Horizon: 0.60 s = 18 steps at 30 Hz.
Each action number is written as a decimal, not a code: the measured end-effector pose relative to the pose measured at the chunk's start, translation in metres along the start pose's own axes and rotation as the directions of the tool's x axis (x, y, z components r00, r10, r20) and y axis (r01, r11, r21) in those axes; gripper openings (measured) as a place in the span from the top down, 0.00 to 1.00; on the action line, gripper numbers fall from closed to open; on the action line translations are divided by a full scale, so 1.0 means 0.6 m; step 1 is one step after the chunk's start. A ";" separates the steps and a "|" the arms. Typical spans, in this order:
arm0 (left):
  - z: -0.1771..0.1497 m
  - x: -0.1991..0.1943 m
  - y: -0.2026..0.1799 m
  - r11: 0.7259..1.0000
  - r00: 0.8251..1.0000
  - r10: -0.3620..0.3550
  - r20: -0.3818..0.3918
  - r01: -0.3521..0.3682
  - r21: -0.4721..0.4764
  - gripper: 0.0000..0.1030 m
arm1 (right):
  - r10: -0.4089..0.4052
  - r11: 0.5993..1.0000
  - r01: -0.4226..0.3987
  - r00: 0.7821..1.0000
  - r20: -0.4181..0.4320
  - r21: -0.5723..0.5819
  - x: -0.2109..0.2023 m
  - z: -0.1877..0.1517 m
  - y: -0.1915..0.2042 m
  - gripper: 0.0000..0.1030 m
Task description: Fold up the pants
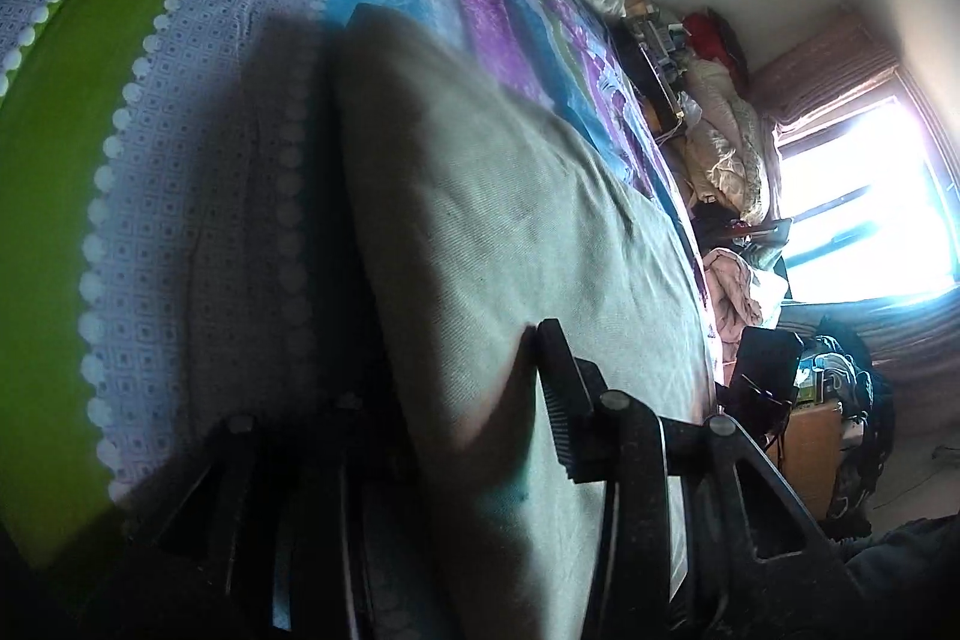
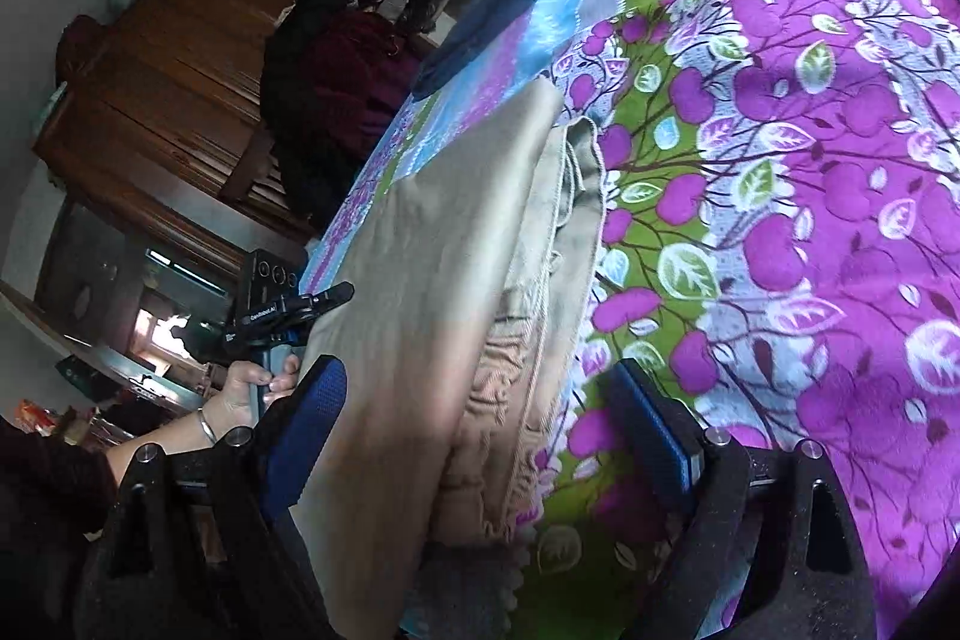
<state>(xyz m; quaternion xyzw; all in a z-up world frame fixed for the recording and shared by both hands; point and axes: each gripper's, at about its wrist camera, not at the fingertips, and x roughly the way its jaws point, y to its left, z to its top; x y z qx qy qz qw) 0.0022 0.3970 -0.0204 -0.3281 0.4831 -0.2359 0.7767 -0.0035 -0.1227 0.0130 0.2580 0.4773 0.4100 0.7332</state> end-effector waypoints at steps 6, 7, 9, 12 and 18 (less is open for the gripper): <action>-0.006 -0.003 0.005 0.999 0.999 -0.014 0.042 0.012 0.039 0.62 | 0.023 0.997 -0.028 0.997 -0.079 -0.068 0.080 0.032 0.019 0.21; -0.008 -0.004 0.005 0.999 0.999 -0.015 0.049 0.013 0.044 0.62 | 0.032 0.997 -0.038 0.996 -0.085 -0.068 0.089 0.033 0.022 0.30; -0.006 -0.007 0.010 0.999 0.998 -0.013 0.057 0.010 0.044 0.62 | 0.006 0.995 -0.013 0.997 -0.075 -0.103 0.095 0.028 0.032 0.36; -0.005 -0.007 0.007 0.999 0.998 0.006 0.056 -0.008 0.036 0.62 | 0.024 0.997 -0.024 1.000 -0.005 -0.074 0.070 0.017 0.031 0.63; -0.019 -0.003 -0.010 0.999 0.994 0.047 0.100 -0.049 0.016 0.75 | -0.128 0.986 0.131 0.991 0.044 -0.100 0.068 0.006 0.063 0.72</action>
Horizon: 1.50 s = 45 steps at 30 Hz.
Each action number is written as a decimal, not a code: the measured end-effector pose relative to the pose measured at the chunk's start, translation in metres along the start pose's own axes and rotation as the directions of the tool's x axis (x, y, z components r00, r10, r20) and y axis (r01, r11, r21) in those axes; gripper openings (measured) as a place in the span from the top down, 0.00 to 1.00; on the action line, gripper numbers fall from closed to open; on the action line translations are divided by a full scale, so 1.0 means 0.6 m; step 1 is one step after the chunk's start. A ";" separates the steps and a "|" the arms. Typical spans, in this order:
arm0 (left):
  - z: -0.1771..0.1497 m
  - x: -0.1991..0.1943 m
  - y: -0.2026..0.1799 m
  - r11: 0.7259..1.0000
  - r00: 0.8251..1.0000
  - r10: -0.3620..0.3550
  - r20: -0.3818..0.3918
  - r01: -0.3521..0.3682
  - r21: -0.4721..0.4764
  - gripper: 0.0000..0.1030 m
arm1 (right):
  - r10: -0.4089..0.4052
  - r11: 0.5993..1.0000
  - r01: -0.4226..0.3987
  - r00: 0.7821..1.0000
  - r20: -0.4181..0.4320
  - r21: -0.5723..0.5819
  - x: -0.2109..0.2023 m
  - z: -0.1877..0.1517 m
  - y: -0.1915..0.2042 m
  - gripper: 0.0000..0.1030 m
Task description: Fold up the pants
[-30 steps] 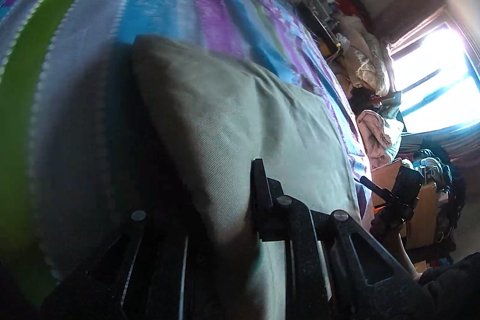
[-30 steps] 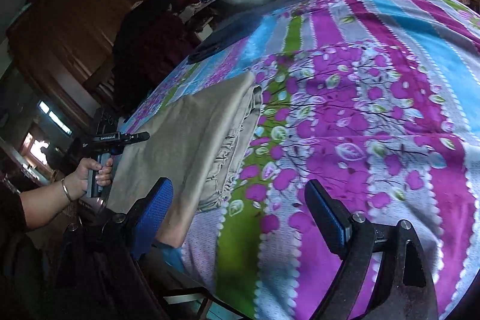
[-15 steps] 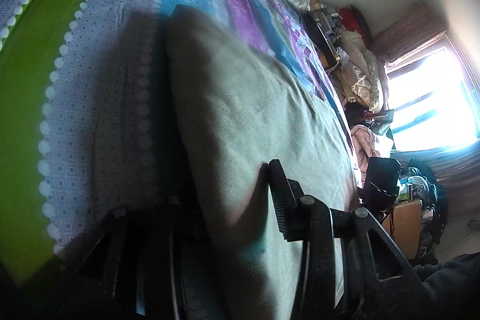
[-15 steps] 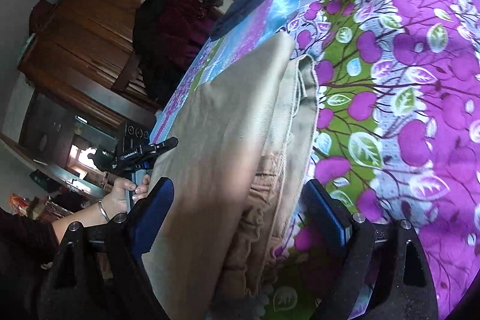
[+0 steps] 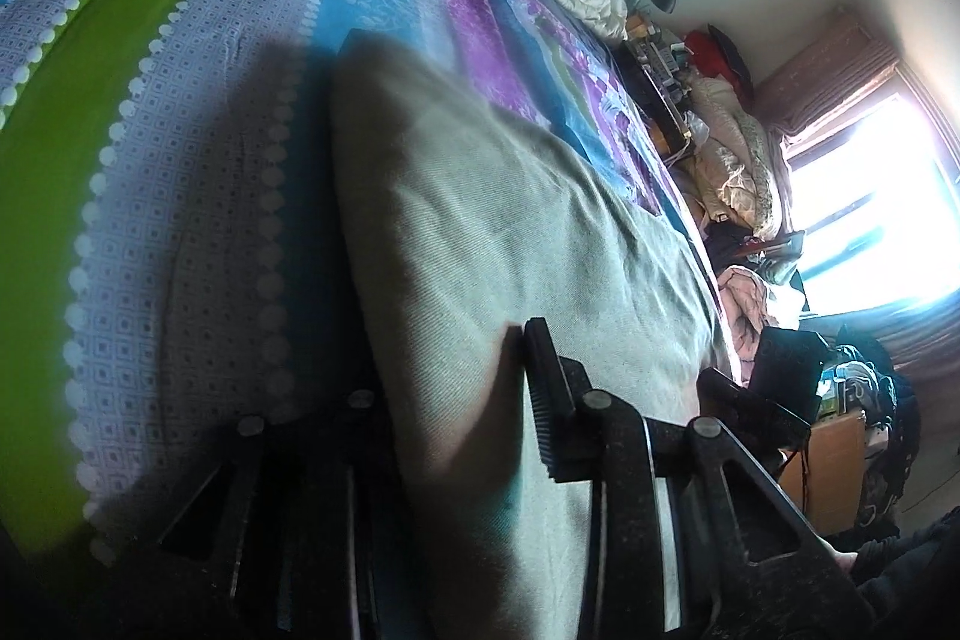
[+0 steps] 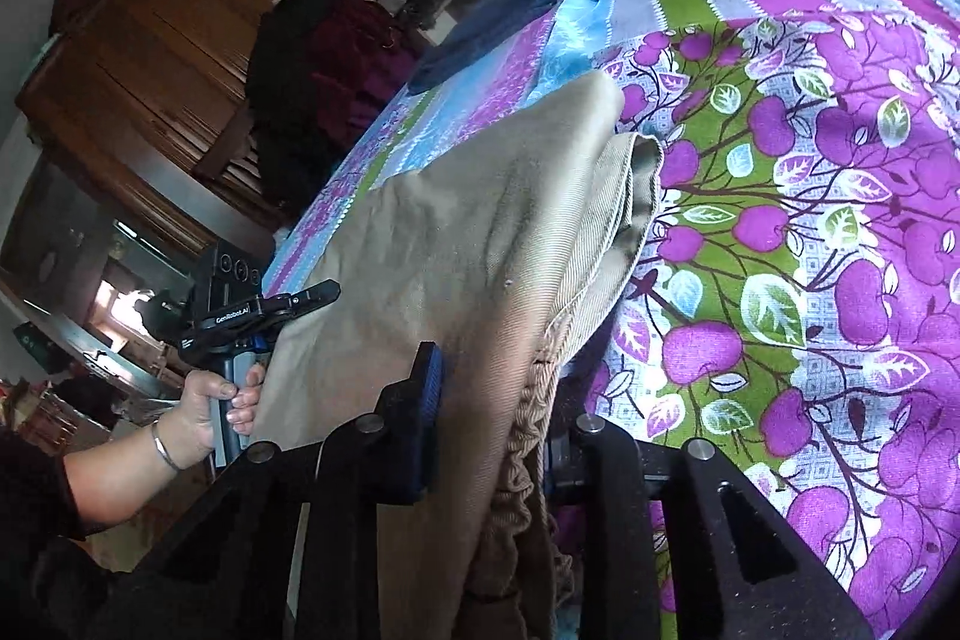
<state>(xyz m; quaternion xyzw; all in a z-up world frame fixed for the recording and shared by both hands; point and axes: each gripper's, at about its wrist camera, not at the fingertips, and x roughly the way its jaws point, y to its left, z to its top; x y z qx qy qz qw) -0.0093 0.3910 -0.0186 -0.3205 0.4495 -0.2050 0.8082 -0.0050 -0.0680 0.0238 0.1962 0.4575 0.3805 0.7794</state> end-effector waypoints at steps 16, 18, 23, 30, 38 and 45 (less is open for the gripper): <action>0.249 -0.125 -0.083 0.994 0.955 -0.080 0.284 0.056 0.090 0.87 | -0.042 0.990 0.058 0.991 0.125 -0.125 0.071 0.320 0.116 0.75; 0.309 -0.098 -0.084 0.994 0.959 -0.041 0.280 0.010 0.111 0.86 | -0.067 0.996 0.072 0.994 0.083 -0.052 0.124 0.375 0.069 0.71; 0.358 0.007 -0.021 0.937 0.918 0.333 0.216 -0.348 0.032 0.68 | -0.375 0.925 0.379 0.915 -0.150 0.000 0.235 0.407 -0.047 0.57; 0.225 -0.024 0.013 0.852 0.840 0.496 0.220 -0.520 0.064 0.66 | -0.475 0.876 0.471 0.880 -0.018 -0.104 0.162 0.335 0.020 0.53; 0.123 -0.055 -0.166 0.760 0.731 0.577 0.364 -0.644 0.086 0.14 | -0.559 0.790 0.568 0.822 0.110 -0.231 0.151 0.179 0.243 0.26; 0.028 -0.013 -0.173 0.655 0.665 0.665 0.340 -0.738 0.161 0.00 | -0.668 0.723 0.655 0.744 0.018 -0.219 0.209 0.074 0.243 0.26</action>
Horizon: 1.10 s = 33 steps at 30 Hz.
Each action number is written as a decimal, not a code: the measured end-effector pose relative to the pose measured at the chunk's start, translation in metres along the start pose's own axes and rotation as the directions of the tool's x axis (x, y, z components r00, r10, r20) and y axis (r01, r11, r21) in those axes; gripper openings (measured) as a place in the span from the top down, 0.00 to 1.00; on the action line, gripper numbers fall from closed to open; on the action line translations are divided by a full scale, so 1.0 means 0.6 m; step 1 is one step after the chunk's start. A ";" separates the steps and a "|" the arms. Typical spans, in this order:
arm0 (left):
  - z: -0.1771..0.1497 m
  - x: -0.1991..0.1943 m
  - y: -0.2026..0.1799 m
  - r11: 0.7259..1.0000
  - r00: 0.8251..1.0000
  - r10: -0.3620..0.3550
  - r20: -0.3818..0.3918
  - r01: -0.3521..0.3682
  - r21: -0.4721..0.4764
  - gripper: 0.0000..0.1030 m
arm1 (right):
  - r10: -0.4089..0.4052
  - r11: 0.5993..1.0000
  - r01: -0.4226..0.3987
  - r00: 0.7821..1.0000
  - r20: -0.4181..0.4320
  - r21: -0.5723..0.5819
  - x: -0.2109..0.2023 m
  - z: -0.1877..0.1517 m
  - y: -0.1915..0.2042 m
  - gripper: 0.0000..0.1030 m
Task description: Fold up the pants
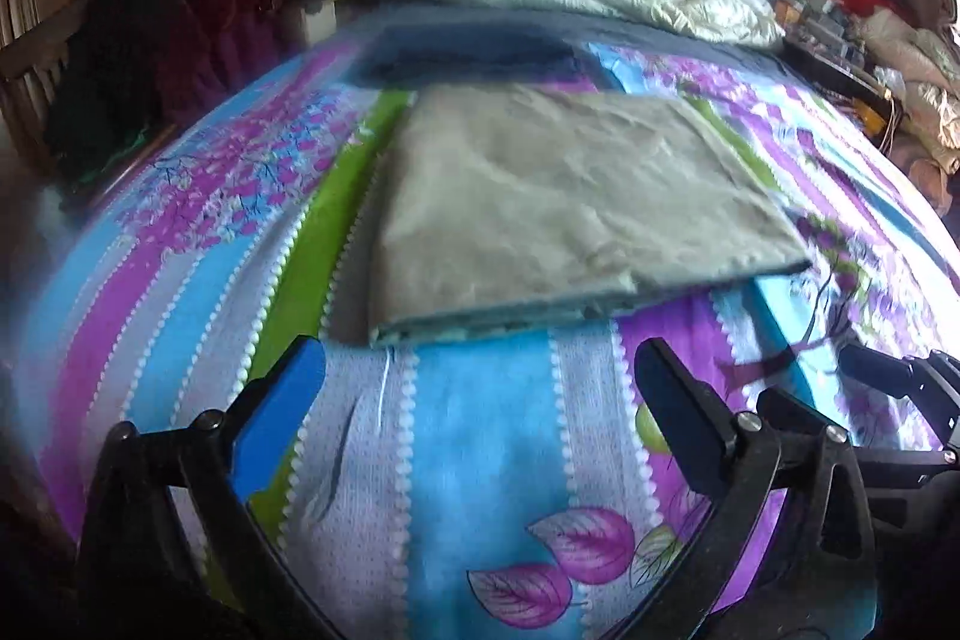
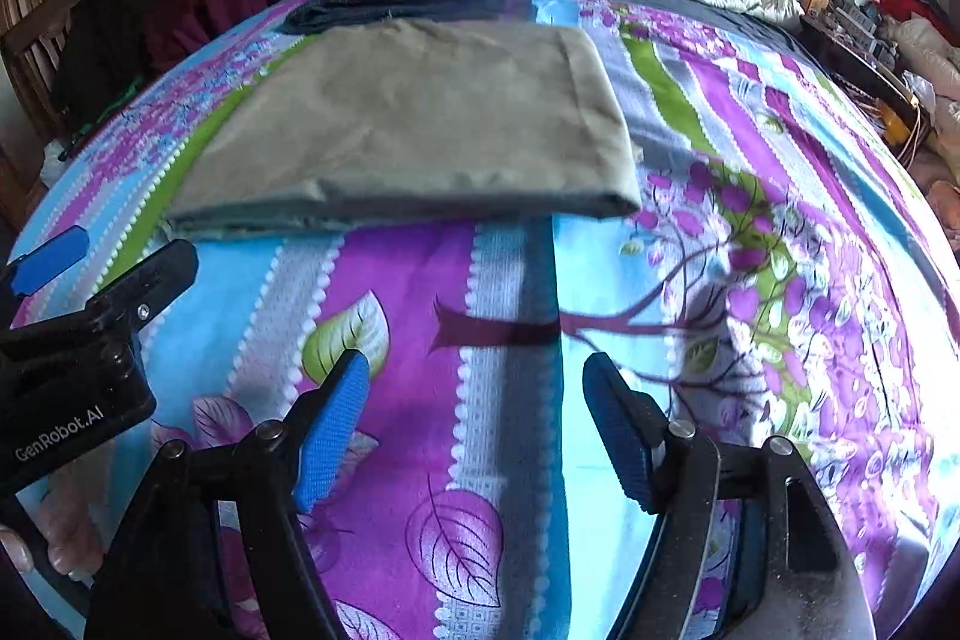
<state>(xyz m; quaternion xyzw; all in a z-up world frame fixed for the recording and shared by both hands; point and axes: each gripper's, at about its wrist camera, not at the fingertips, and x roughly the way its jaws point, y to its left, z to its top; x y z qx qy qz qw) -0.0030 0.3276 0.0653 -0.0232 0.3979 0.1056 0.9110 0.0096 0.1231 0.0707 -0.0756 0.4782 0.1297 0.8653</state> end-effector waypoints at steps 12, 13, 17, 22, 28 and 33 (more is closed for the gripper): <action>-0.062 0.083 0.017 0.996 0.986 0.083 -0.146 -0.086 -0.016 0.00 | -0.060 0.994 0.063 0.997 -0.040 0.090 0.064 -0.030 -0.015 0.00; -0.063 0.081 0.019 0.996 0.987 0.082 -0.135 -0.086 -0.026 0.00 | -0.066 0.994 0.070 0.997 -0.040 0.087 0.063 -0.031 -0.011 0.00; -0.066 0.079 0.025 0.996 0.990 0.059 -0.126 -0.066 -0.051 0.00 | -0.066 0.994 0.069 0.997 -0.041 0.083 0.067 -0.032 -0.012 0.00; -0.072 0.077 0.016 0.996 0.989 0.081 -0.123 -0.087 -0.038 0.00 | -0.058 0.995 0.062 0.997 -0.046 0.078 0.074 -0.027 -0.015 0.00; -0.070 0.079 0.014 0.996 0.988 0.086 -0.126 -0.088 -0.016 0.00 | -0.079 0.994 0.081 0.996 -0.032 0.072 0.071 -0.029 -0.007 0.00; -0.072 0.076 0.009 0.994 0.987 0.108 -0.118 -0.109 -0.004 0.00 | -0.078 0.993 0.080 0.997 -0.024 0.084 0.070 -0.032 -0.010 0.00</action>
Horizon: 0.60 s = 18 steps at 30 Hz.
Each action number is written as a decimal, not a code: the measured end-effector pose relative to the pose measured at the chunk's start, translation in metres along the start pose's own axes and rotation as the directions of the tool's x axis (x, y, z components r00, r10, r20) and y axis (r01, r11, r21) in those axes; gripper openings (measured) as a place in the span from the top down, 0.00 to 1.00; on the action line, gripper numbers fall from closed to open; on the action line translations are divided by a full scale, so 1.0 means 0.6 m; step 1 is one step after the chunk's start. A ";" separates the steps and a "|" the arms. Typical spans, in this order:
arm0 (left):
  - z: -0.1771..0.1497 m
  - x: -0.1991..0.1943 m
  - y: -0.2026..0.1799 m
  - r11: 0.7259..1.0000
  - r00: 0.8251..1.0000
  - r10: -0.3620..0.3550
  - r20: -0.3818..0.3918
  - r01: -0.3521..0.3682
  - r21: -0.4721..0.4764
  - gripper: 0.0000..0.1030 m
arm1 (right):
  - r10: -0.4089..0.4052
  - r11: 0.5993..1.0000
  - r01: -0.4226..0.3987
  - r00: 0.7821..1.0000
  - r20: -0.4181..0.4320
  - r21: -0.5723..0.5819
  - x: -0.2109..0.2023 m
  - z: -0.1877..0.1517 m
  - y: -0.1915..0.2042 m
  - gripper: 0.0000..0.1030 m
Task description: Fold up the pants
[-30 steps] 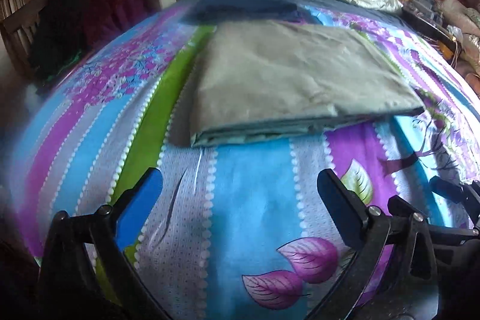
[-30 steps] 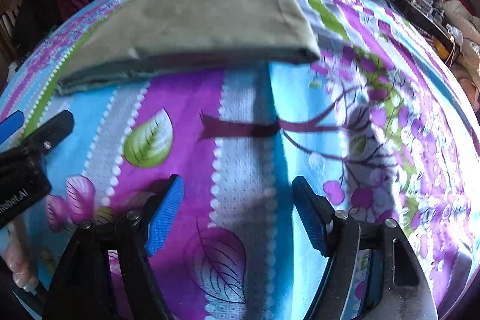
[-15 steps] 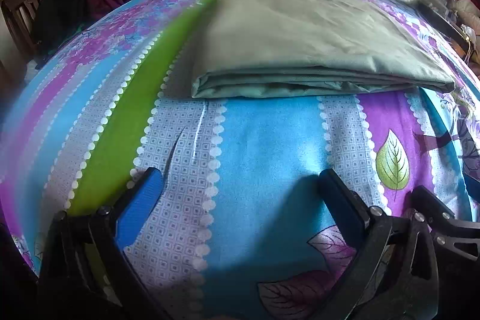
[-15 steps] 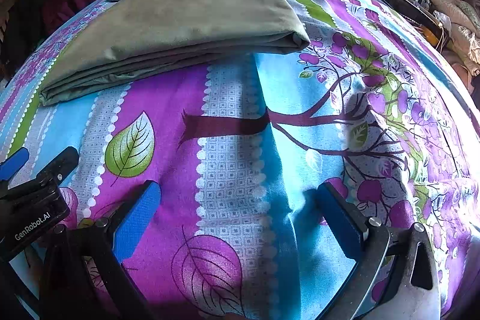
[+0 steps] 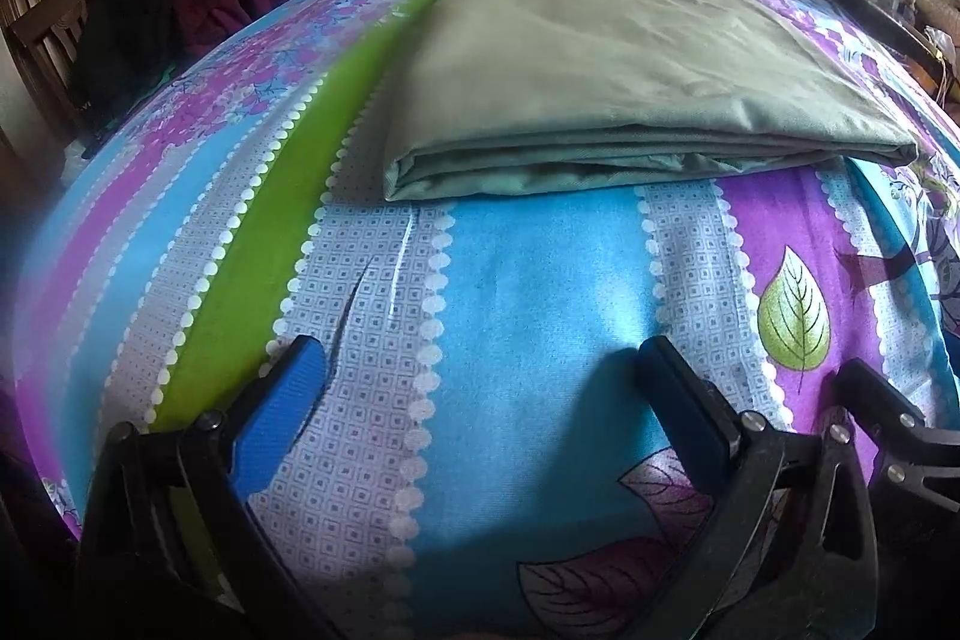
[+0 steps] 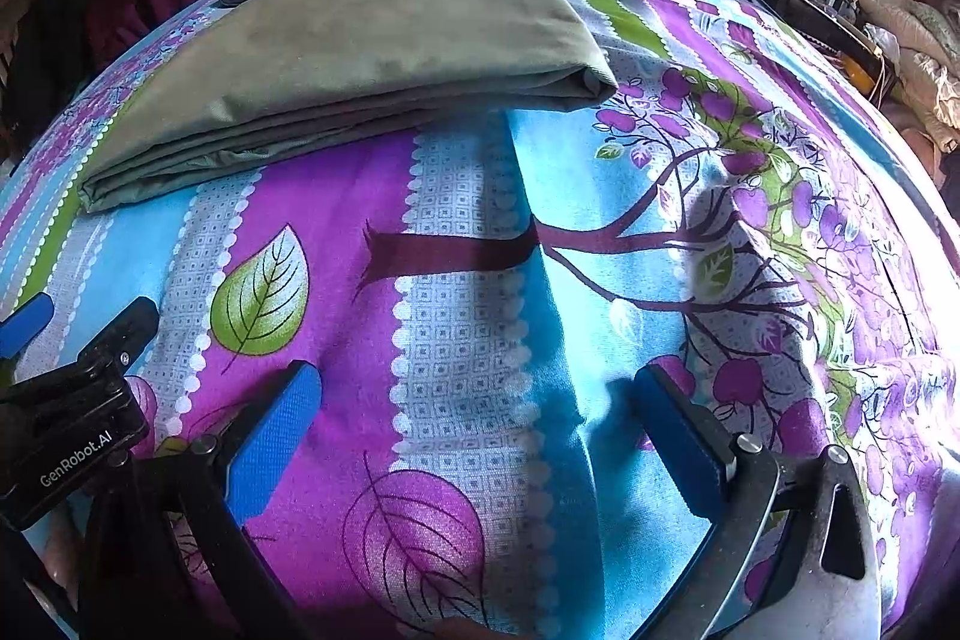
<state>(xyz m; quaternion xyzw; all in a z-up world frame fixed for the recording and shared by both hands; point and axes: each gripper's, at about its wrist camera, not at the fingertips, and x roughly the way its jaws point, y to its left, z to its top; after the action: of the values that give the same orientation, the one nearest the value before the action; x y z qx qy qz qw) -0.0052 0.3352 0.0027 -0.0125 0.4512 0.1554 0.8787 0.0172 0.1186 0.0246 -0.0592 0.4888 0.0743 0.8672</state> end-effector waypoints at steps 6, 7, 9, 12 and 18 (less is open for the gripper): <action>0.001 0.002 0.004 1.000 1.000 -0.009 -0.003 0.009 -0.007 0.00 | -0.004 1.000 0.003 1.000 0.014 0.004 -0.002 -0.005 -0.001 0.00; 0.001 0.002 0.004 1.000 1.000 -0.009 -0.003 0.009 -0.007 0.00 | -0.005 1.000 0.005 1.000 0.017 0.004 -0.003 -0.006 -0.001 0.00; 0.000 0.002 0.003 1.000 1.000 -0.011 -0.004 0.011 -0.009 0.00 | -0.004 1.000 0.004 1.000 0.018 0.006 -0.004 -0.007 0.000 0.00; -0.001 0.002 0.003 1.000 1.000 -0.013 -0.004 0.013 -0.012 0.00 | -0.001 1.000 0.000 1.000 0.020 0.006 -0.004 -0.008 -0.001 0.00; 0.000 0.003 0.003 1.000 1.000 -0.016 -0.006 0.016 -0.014 0.00 | 0.002 1.000 -0.002 1.000 0.020 0.006 -0.005 -0.009 -0.001 0.00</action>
<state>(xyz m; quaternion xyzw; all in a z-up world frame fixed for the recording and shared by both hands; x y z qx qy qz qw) -0.0048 0.3376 0.0012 -0.0227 0.4528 0.1513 0.8784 0.0112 0.1167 0.0240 -0.0554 0.4805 0.0742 0.8721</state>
